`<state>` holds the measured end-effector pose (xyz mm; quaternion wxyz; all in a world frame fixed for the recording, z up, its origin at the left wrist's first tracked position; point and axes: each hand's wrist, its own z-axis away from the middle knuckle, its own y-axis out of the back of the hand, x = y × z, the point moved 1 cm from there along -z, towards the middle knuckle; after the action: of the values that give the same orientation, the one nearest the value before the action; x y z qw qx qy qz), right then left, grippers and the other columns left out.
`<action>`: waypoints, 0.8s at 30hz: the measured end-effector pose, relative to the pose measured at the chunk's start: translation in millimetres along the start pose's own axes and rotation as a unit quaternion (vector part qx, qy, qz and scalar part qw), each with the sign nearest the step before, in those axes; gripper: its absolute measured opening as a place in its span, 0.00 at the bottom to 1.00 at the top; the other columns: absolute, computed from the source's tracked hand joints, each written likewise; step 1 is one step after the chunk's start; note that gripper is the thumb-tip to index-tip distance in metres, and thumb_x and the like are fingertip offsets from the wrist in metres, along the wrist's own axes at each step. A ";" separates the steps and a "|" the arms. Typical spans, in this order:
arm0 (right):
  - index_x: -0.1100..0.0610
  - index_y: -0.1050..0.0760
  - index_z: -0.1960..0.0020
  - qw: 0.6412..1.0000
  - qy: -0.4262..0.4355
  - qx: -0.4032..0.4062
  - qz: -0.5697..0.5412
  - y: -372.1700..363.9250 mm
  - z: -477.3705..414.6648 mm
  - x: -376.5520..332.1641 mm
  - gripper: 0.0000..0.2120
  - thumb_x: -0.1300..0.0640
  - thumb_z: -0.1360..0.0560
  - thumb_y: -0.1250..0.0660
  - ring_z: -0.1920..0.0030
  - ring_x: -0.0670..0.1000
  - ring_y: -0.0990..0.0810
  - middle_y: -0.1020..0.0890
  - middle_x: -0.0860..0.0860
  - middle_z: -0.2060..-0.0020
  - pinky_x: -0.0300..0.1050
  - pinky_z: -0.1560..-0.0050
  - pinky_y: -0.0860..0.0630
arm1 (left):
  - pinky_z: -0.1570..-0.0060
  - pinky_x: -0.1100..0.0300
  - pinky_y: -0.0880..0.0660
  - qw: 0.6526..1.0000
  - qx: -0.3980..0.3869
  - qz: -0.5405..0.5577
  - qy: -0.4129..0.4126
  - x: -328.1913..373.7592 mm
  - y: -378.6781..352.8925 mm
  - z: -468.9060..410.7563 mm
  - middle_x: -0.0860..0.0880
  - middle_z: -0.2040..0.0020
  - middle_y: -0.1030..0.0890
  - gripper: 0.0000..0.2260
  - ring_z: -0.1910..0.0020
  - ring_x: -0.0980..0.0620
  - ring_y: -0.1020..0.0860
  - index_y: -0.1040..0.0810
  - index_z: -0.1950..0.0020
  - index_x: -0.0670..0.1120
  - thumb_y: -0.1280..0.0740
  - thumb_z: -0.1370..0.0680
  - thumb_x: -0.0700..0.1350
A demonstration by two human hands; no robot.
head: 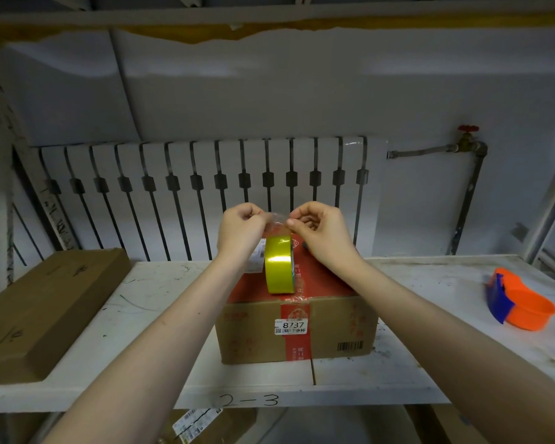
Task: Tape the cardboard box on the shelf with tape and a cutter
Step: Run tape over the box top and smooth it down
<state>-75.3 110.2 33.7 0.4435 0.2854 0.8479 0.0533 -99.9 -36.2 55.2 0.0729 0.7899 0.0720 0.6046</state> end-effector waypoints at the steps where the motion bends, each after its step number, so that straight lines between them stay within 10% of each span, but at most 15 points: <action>1: 0.57 0.20 0.53 1.000 0.001 -0.001 0.001 0.1 0.3 -0.2 0.04 0.59 0.27 0.30 0.59 0.47 0.21 0.18 0.49 0.60 0.40 0.54 0.21 | 0.46 0.44 0.23 1.000 0.002 -0.009 0.001 -0.5 0.2 -0.2 0.47 0.67 0.20 0.09 0.57 0.45 0.20 0.24 0.71 0.47 0.32 0.30 0.40; 13: 0.58 0.20 0.52 1.000 -0.019 -0.015 -0.010 2.1 0.2 0.9 0.07 0.63 0.29 0.29 0.56 0.48 0.19 0.18 0.50 0.57 0.40 0.51 0.21 | 0.52 0.49 0.24 0.997 0.024 -0.069 -0.024 1.1 -4.2 5.6 0.44 0.62 0.21 0.15 0.56 0.44 0.19 0.32 0.48 0.48 0.29 0.29 0.42; 24: 0.57 0.20 0.52 0.999 0.006 -0.034 0.015 5.4 -1.3 -1.4 0.05 0.63 0.28 0.29 0.59 0.44 0.20 0.18 0.48 0.59 0.35 0.55 0.23 | 0.53 0.43 0.22 0.975 0.036 -0.141 -0.170 -1.9 1.5 15.9 0.52 0.74 0.26 0.11 0.70 0.50 0.24 0.34 0.53 0.54 0.33 0.27 0.43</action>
<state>-73.4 114.1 37.3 0.4469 0.2823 0.8441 0.0900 -85.0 -38.4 49.6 0.1398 0.8654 0.1908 0.4418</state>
